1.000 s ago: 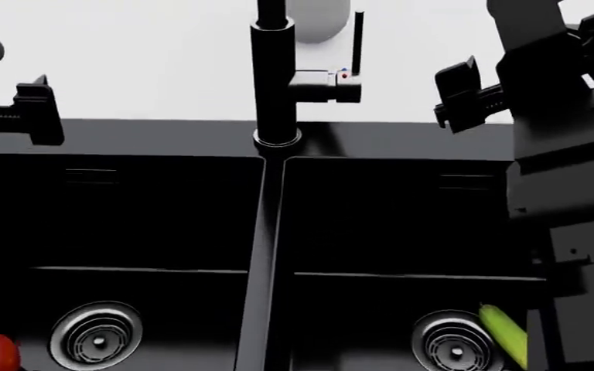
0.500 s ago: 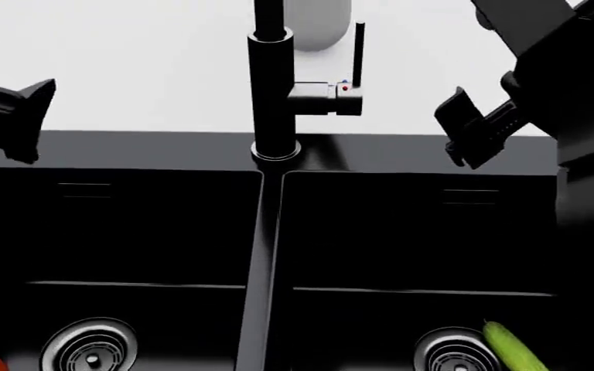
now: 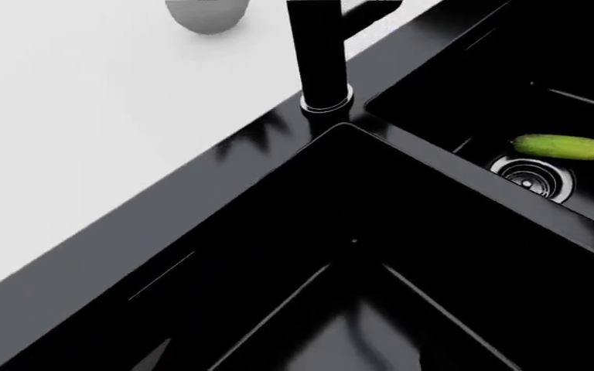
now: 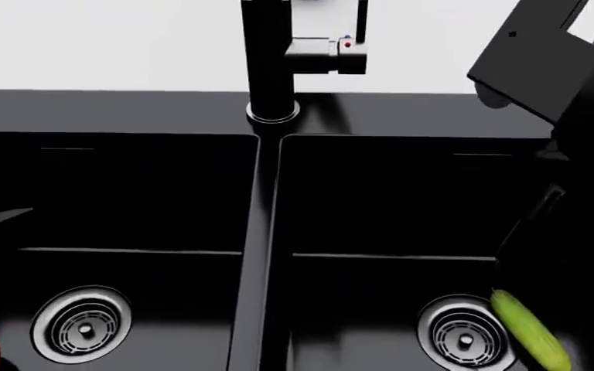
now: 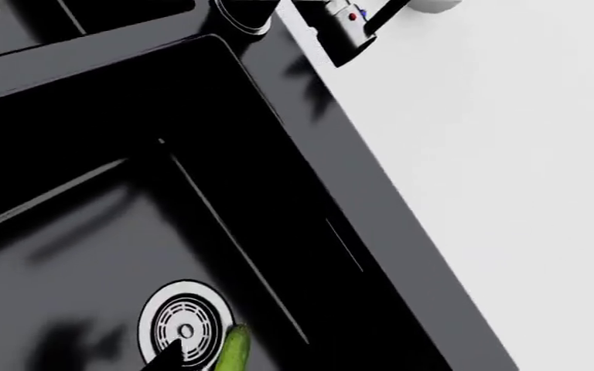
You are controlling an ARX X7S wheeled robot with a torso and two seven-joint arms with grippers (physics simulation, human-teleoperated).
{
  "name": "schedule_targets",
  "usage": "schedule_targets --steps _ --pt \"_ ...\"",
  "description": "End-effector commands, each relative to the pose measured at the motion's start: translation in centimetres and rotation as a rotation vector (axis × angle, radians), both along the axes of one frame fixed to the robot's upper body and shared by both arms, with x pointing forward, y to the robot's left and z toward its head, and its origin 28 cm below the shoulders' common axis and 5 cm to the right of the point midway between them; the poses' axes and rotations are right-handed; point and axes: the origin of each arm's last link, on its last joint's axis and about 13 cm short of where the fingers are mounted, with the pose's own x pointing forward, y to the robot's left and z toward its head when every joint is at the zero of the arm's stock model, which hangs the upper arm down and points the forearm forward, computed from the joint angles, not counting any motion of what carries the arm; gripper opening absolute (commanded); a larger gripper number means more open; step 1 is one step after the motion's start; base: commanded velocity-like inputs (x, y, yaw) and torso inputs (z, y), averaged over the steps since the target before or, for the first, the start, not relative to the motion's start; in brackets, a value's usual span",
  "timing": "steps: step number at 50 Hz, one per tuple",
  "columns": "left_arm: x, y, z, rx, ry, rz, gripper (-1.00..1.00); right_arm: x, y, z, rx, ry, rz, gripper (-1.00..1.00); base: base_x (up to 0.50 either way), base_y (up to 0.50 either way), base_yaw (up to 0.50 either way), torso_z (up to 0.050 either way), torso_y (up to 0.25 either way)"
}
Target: Pick the vegetables from the sink and place them on the cutting board.
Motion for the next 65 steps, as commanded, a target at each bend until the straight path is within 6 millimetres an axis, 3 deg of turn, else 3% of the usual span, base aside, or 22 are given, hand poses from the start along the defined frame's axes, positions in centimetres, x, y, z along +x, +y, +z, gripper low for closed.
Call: schedule_targets --steps 1,12,17,29,30,39,46,55,65 --pt "-2.1 0.2 1.2 0.055 0.023 -0.058 1.00 -3.0 -0.2 1.3 -0.032 0.053 0.019 1.00 0.00 0.00 0.00 -0.001 -0.250" --pt "-1.6 0.4 1.6 0.082 0.008 -0.048 1.00 -2.7 -0.3 0.9 -0.072 0.153 -0.012 1.00 0.00 0.00 0.00 -0.001 -0.205" --pt "-1.6 0.6 0.8 0.080 0.042 -0.047 1.00 -2.2 -0.5 0.5 -0.085 0.204 -0.073 1.00 0.00 0.00 0.00 0.000 0.000" --pt "-2.1 0.9 1.0 0.147 0.074 -0.020 1.00 -1.8 -0.3 0.5 -0.181 0.219 -0.093 1.00 0.00 0.00 0.00 -0.003 -0.246" --pt "-1.9 1.0 1.6 0.094 0.049 0.016 1.00 -1.6 -0.3 0.7 -0.185 0.199 -0.103 1.00 0.00 0.00 0.00 0.000 0.000" --pt "-2.2 1.5 3.2 0.237 0.033 0.028 1.00 -0.3 0.0 1.3 -0.174 0.182 -0.132 1.00 0.00 0.00 0.00 0.000 0.000" --pt "-2.7 2.2 2.7 0.351 0.190 0.065 1.00 0.6 0.3 0.8 -0.179 0.210 -0.116 1.00 0.00 0.00 0.00 0.000 0.000" --pt "-3.5 2.2 3.3 0.398 0.278 0.040 1.00 0.9 0.6 0.9 -0.181 0.213 -0.113 1.00 0.00 0.00 0.00 0.000 0.000" --pt "-3.4 2.3 2.2 0.409 0.336 0.049 1.00 1.0 0.7 0.5 -0.179 0.216 -0.110 1.00 0.00 0.00 0.00 0.000 0.000"
